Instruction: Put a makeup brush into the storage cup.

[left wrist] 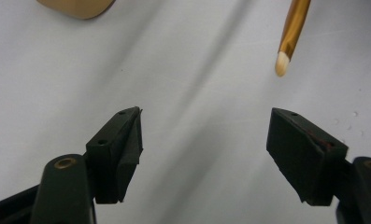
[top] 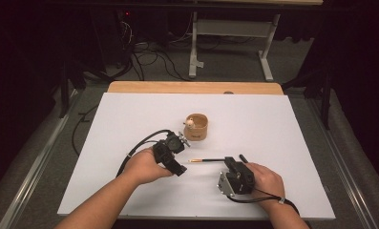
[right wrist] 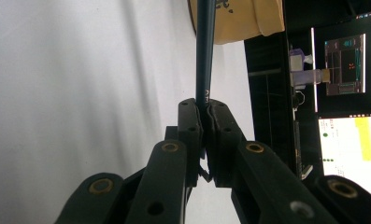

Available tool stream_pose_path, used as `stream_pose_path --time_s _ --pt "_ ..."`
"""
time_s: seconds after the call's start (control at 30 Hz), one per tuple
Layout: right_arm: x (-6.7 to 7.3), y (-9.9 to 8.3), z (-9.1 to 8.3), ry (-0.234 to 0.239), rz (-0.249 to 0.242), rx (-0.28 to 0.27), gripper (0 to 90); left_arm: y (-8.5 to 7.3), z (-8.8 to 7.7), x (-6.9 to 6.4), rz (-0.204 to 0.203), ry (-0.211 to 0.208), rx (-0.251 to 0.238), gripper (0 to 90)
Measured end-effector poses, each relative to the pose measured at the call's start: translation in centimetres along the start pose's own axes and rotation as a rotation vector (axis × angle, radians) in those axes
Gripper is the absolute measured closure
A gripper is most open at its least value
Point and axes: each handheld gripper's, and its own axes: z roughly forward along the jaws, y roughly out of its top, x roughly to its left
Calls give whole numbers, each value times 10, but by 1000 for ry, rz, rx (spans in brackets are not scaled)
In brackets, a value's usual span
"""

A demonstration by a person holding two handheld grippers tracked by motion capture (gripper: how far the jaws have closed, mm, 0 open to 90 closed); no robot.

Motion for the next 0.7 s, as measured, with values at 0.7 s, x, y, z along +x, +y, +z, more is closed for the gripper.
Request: stream_pose_path --time_s 0.7 --pt "-1 -2 -2 -2 62 8 875 -28 -5 11 -74 2 -195 242"
